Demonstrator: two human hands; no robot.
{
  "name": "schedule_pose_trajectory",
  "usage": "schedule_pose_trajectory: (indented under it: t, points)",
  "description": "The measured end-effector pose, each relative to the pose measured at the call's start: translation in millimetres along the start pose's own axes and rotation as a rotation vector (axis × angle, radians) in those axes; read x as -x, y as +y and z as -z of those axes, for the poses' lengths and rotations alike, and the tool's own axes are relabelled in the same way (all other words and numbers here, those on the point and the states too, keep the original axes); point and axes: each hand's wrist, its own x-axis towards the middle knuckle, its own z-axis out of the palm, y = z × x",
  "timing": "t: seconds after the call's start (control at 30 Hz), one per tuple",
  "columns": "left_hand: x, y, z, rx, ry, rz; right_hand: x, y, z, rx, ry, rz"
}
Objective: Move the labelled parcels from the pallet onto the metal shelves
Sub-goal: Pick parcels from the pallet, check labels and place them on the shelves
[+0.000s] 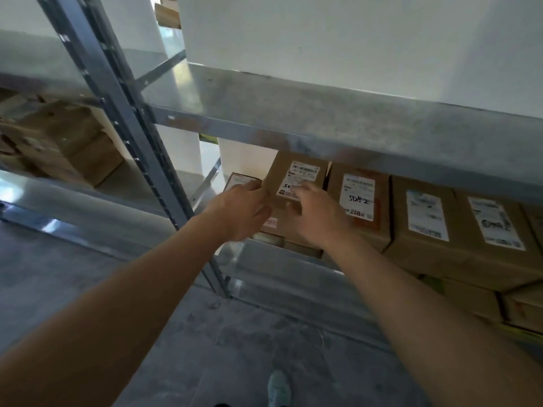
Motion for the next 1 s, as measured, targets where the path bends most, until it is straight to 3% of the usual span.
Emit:
schedule_pose_trajectory:
  t: [0.23, 0.57, 1.0]
  points:
    - [-44.0, -35.1, -5.5, -0.019, -0.034, -0.073, -20.0, -2.8, -18.7, 0.001, -0.013, -0.102]
    - [-74.0, -84.3, -15.7, 0.039, -0.141, -0.298, -36.1, -29.7, -45.2, 0.023, 0.151, -0.37]
    - [-98.8, -107.3, -22.2, 0.221, -0.15, -0.467, -40.1, -44.8, -64.2, -0.222, 0.292, -0.461]
